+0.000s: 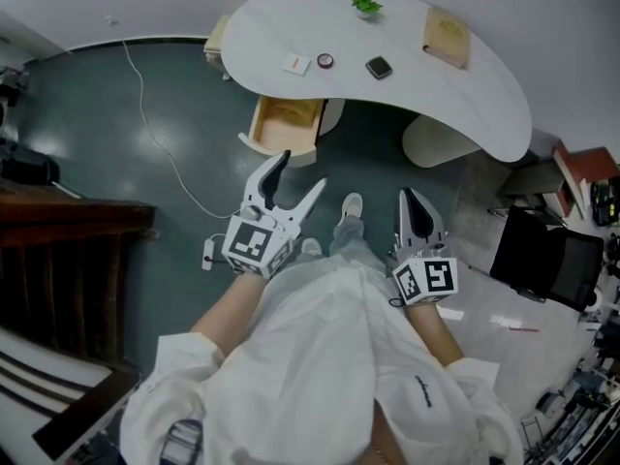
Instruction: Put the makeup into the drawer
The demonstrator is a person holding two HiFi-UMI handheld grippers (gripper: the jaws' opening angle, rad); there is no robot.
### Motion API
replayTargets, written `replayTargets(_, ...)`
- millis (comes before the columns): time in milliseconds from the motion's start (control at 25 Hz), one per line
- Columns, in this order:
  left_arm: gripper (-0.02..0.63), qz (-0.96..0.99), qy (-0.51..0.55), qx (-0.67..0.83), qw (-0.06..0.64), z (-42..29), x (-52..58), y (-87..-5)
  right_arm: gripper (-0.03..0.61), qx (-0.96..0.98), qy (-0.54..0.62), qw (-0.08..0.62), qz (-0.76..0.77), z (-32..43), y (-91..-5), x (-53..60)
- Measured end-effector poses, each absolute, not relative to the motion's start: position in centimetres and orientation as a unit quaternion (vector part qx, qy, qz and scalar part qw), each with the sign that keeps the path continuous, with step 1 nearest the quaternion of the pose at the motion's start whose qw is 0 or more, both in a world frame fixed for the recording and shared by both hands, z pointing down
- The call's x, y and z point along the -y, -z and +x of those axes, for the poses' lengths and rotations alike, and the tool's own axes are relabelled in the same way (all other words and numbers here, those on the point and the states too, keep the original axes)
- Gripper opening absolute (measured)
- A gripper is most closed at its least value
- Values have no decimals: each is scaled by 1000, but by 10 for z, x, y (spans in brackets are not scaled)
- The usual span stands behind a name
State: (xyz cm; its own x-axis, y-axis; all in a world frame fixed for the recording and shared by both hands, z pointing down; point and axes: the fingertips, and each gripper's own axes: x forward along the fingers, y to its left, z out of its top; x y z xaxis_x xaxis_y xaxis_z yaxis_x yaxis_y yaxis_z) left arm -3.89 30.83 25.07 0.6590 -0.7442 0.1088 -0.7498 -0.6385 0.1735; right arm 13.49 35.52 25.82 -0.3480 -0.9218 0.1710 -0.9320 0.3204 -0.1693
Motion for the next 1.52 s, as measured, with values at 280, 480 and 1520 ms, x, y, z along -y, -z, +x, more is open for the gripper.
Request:
replayTargets(280,299,903,-24,418,99,-16,-271,-257,29,821,-122,17,558,153,-261,-313)
replayTargets(480,299,899,-34,424,103,6,-233,-267,29,828,-130,24,544,169,-267,-270)
replayTargets(1520,299,868,-73,477,116,77,-126,-283,29,876,-156,24,456,202,-289,-132)
